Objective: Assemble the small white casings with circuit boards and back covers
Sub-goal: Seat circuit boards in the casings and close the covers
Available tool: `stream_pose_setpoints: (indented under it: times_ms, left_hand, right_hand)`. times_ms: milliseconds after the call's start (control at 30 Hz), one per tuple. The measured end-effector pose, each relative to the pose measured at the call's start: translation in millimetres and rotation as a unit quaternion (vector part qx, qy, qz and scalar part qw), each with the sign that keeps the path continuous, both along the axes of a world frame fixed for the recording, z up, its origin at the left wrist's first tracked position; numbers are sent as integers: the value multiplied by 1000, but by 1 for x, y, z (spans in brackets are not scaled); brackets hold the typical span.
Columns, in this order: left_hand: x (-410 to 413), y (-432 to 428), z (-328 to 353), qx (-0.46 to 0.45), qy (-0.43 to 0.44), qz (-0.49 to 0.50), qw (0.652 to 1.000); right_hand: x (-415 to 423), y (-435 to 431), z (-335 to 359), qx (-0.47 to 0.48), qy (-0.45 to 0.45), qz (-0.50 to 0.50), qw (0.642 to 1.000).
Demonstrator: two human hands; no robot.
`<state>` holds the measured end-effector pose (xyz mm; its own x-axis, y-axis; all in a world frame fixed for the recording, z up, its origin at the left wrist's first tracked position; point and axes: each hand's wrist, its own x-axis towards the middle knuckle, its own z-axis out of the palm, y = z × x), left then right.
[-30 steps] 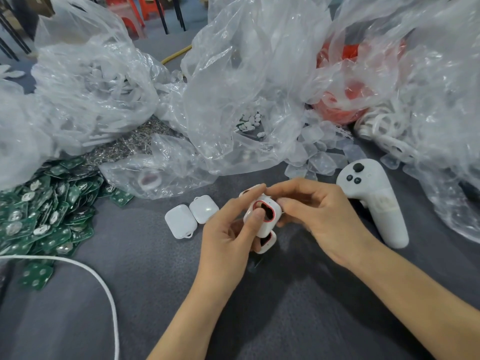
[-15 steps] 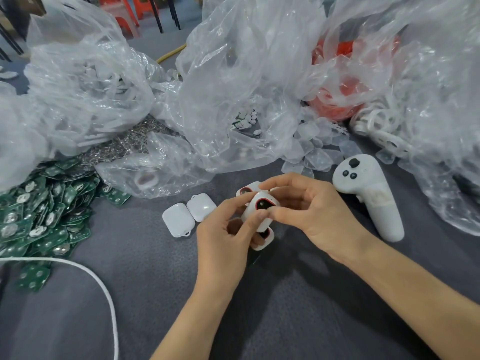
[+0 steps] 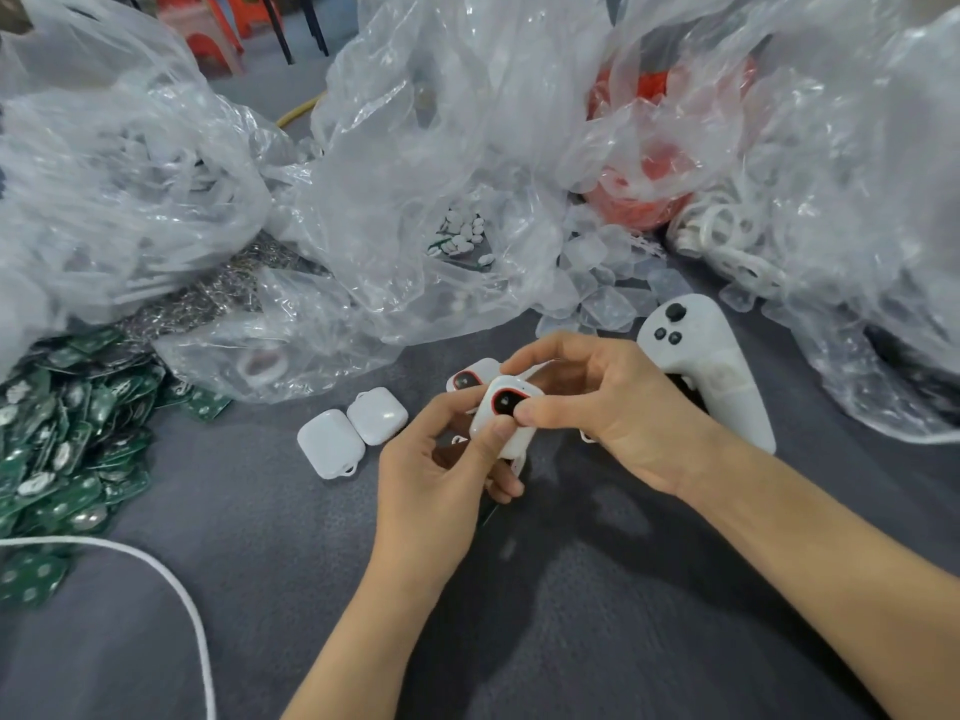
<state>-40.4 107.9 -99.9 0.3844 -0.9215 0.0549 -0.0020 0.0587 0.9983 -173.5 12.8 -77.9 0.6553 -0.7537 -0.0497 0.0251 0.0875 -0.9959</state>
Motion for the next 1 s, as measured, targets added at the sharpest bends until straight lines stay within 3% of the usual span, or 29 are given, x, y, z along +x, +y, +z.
stream_pose_setpoints:
  times_ms: [200, 333, 467, 800, 1000]
  left_hand:
    - [-1, 2, -2, -20, -37, 3, 999]
    - [0, 0, -5, -72, -157, 68, 983]
    - [2, 2, -3, -101, -120, 77, 985]
    - [-3, 2, -3, -84, -26, 94, 992]
    - [0, 0, -4, -28, -36, 62, 997]
  right_hand:
    - [0, 1, 1, 22, -19, 16, 999]
    - [3, 7, 5, -117, 50, -12, 992]
    - [7, 11, 3, -193, 71, -56, 977]
    - [8, 13, 0, -90, 14, -59, 994]
    - [7, 13, -1, -50, 27, -59, 997]
